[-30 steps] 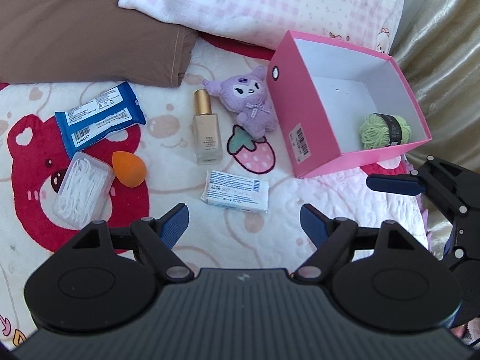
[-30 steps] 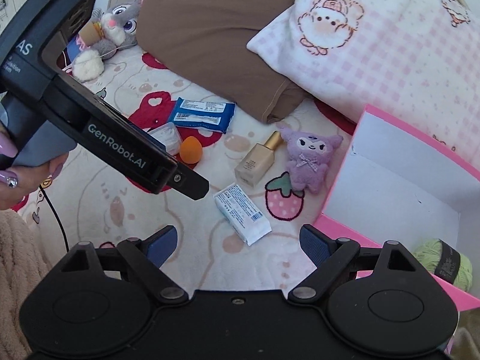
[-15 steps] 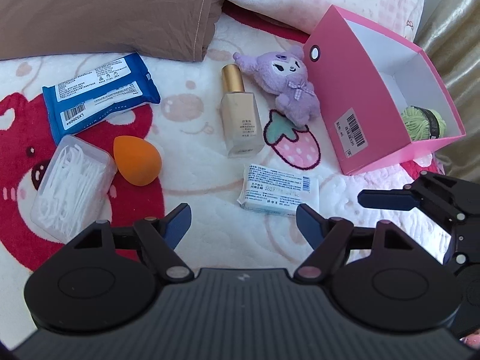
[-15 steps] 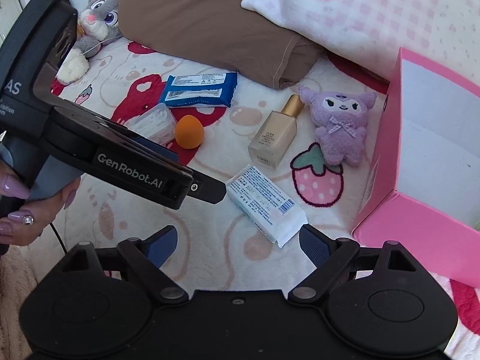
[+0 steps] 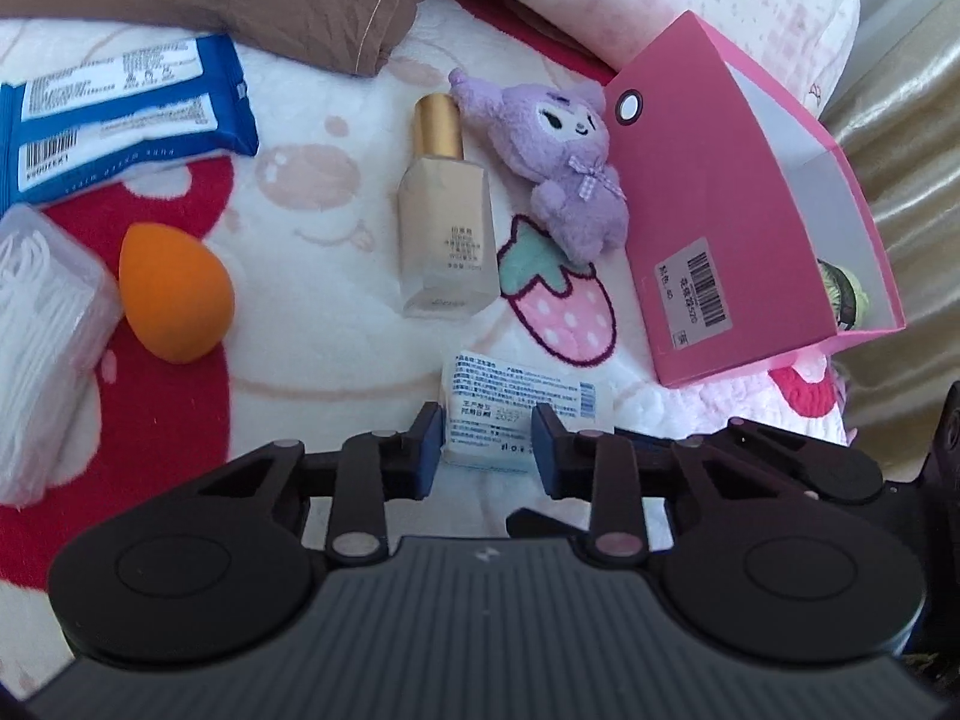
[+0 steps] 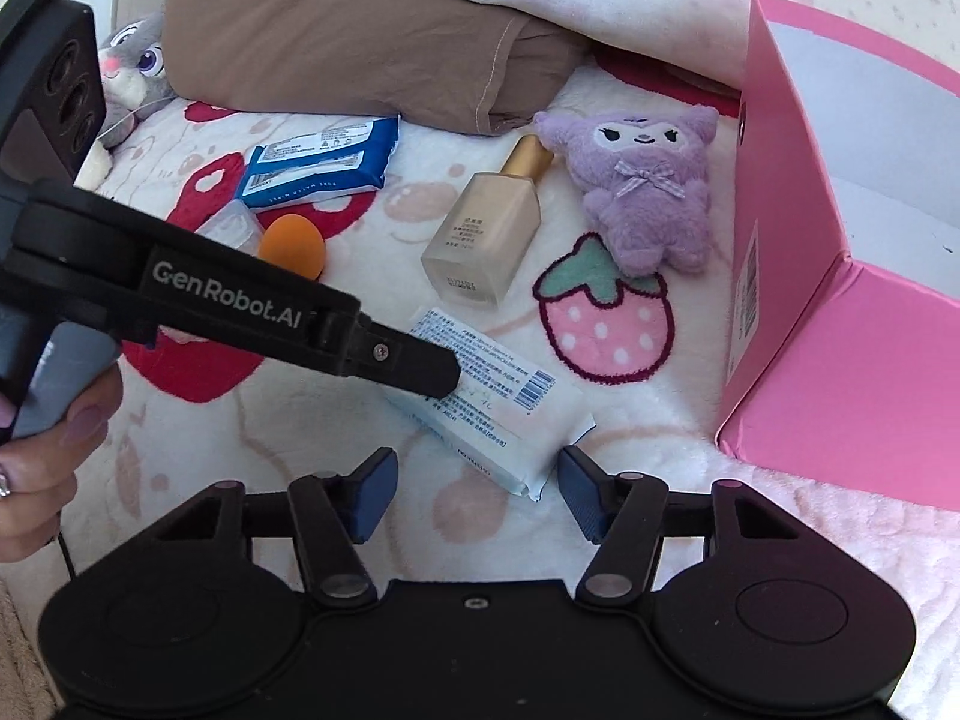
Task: Organize objects
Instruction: 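Grasp the white soap bar with the left gripper and lift it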
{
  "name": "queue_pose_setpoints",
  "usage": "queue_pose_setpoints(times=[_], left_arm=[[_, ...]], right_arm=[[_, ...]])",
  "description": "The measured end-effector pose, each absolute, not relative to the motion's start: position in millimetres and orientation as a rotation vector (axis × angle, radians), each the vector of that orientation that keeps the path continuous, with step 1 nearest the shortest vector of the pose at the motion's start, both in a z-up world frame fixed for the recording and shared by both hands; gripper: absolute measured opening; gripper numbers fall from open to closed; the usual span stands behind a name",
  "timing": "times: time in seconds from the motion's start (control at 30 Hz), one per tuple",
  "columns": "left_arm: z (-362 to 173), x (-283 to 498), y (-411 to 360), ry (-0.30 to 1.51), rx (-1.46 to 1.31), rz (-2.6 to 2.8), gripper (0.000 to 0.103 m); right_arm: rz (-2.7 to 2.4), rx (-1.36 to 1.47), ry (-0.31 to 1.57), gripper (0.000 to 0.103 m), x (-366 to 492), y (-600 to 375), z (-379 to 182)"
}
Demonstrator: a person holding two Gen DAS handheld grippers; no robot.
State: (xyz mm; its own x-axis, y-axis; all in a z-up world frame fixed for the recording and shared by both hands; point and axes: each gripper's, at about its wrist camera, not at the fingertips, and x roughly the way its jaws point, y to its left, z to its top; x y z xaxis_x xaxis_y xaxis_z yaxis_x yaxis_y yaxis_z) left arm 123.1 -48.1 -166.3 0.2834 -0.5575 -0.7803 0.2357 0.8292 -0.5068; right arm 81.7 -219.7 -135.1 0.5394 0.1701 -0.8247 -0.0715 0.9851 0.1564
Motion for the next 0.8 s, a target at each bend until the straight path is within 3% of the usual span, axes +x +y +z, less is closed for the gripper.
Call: queue_pose_setpoints(times=[0.23,0.3,0.43,0.6,0.8], left_arm=[[-185,111,-45,1.285,-0.497,-0.524,0.031],[-194,113,-43,1.305,-0.567,-0.480,0.036],[-197,113,-41,1.287,-0.595,-0.472,0.035],[-184,104,-50,1.224,-0.506,-0.476,0.028],[-137,79,-50,1.132,-0.422,-0.504,0.028]], right_arm=[[0.154,0.084,0.987,0.077,75,-223,-138],[0.183,0.065,0.992,0.088,78,-219,-144],[0.163,-0.003,0.950,0.088,78,-210,-152],[0.145,-0.019,0.913,0.080,71,-208,-146],[0.147,-0.085,0.830,0.080,50,-197,-112]])
